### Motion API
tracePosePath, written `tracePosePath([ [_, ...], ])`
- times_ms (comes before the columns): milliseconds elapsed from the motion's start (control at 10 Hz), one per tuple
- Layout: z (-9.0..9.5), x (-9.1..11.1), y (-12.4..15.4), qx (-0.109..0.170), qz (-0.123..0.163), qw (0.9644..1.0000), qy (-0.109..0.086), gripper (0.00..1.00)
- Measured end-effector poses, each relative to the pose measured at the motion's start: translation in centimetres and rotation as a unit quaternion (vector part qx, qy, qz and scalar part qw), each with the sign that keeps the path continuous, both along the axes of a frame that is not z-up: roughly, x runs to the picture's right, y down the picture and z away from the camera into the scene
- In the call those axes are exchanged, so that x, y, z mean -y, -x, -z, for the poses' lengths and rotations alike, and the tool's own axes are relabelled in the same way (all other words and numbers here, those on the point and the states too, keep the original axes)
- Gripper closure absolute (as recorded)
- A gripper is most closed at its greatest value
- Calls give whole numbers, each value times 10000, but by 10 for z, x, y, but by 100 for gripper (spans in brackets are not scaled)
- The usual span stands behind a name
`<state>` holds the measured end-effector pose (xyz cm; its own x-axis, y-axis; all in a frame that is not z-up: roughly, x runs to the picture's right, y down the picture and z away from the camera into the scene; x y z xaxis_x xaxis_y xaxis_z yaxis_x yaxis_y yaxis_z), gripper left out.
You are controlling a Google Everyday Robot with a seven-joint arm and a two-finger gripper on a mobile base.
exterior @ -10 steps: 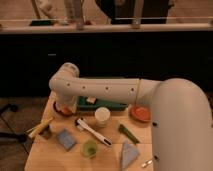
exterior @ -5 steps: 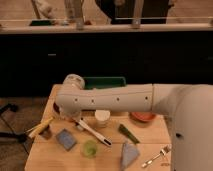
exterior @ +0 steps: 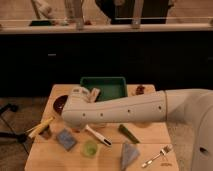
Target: Place apple in plastic cup
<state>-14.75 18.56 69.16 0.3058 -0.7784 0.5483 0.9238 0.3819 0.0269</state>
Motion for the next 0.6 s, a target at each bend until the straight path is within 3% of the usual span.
tracePosePath([
  [200,10,-16,-15,1,45,9998,168,100],
  [600,14,-25,-30,39,151,9991,398,100],
])
